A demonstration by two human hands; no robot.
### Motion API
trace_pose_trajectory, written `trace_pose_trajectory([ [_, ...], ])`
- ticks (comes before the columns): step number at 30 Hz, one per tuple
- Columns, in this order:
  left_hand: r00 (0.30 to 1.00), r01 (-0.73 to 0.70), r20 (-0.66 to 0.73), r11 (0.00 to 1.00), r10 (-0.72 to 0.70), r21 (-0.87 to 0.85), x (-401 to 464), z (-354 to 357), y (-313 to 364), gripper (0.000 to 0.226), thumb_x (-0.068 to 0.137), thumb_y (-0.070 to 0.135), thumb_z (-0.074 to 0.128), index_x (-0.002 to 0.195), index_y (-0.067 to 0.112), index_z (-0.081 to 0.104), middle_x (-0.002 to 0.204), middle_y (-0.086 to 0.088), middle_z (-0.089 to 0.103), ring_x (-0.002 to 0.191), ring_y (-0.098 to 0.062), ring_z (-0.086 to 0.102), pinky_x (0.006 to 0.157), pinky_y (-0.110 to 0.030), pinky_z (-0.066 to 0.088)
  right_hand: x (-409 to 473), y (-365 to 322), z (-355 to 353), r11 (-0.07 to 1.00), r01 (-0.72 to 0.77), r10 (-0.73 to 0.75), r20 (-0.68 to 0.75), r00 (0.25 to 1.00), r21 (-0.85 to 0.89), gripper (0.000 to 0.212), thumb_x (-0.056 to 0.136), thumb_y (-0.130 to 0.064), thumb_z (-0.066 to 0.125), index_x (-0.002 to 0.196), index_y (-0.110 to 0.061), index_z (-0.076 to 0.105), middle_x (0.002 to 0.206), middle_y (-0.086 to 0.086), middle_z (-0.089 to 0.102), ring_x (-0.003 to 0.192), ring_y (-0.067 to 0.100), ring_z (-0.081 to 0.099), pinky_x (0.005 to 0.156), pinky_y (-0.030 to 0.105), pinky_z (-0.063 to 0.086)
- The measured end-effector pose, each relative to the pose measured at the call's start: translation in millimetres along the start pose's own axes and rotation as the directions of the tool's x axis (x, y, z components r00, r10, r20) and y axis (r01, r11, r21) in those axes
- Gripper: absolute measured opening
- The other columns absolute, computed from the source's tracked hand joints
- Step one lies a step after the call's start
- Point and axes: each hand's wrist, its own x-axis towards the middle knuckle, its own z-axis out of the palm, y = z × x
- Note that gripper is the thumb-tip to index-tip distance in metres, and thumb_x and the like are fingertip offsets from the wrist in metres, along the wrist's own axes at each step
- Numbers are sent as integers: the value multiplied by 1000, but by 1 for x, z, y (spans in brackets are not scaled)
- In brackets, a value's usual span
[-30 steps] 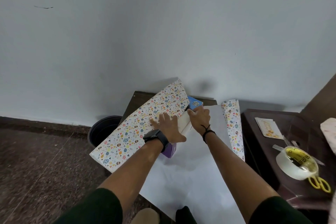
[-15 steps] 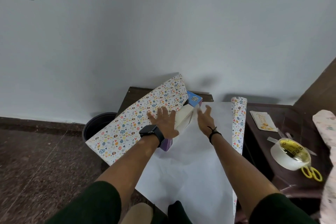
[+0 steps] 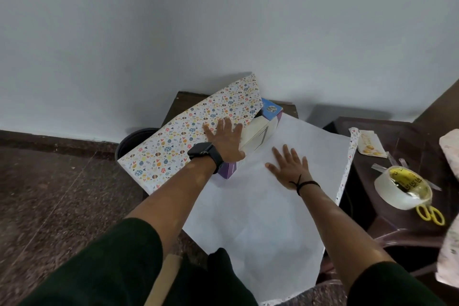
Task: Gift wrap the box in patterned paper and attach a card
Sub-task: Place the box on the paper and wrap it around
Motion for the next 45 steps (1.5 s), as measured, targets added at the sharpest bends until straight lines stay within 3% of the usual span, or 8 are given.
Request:
trace_pose_trajectory([
  [8,994,-109,16,994,108,18,-7,2,0,84,88,46,57,151,25,6,159,-6,-5,147,-27,-5,111,-61,-2,-29,-10,4,988,-143,140,41,989,64,70,94,-64,17,151,-30,-6,158,3,-16,146,28,-10,115,54,-1],
  [14,994,-112,10,992,112,65,-1,1,2,84,87,43,60,150,30,6,159,-2,-2,146,-29,-1,110,-62,6,-48,-28,-6,983,-167,164,39,986,79,68,100,-52,19,151,-15,-7,157,16,-14,145,32,-12,116,40,-6],
  [19,998,-65,-7,996,66,65,3,2,3,81,89,36,59,149,36,5,158,-5,3,144,-33,2,110,-62,6,-42,-32,-2,959,-269,262,82,961,90,72,95,-62,21,151,-26,-7,158,6,-16,146,32,-7,113,57,8],
  [24,998,-33,-41,994,37,109,18,0,0,78,88,25,55,146,42,6,153,-3,12,138,-37,13,107,-61,20,-32,-46,-7,959,-278,275,46,960,53,77,95,-62,20,152,-15,-2,157,19,-7,144,37,2,115,47,9],
  [27,999,-15,-35,996,19,93,32,-3,-7,79,88,11,46,145,46,5,153,-5,12,139,-38,12,107,-62,19,-21,-51,-9,957,-289,288,38,957,24,79,93,-66,19,152,-17,2,157,18,2,143,36,9,111,49,22],
  [34,988,-31,-148,989,52,142,58,-8,-21,74,87,0,30,148,38,13,143,-9,27,130,-35,28,106,-57,25,-2,-63,-11,980,-200,197,-78,977,-23,81,89,-69,26,150,-16,17,149,11,29,135,30,26,103,41,33],
  [43,989,-52,-136,993,66,102,62,2,-26,78,88,-8,34,149,35,10,159,-1,3,145,-35,0,113,-62,2,-20,-65,3,996,-73,66,-140,988,-43,70,92,-62,32,145,-17,26,143,9,34,129,31,31,100,42,32],
  [45,987,-69,-138,995,79,76,62,0,-27,79,86,-9,38,149,34,14,158,-2,7,145,-34,2,113,-61,3,-18,-55,-3,992,-48,67,-167,984,116,53,95,-51,36,134,-15,41,134,9,43,122,31,39,99,41,35],
])
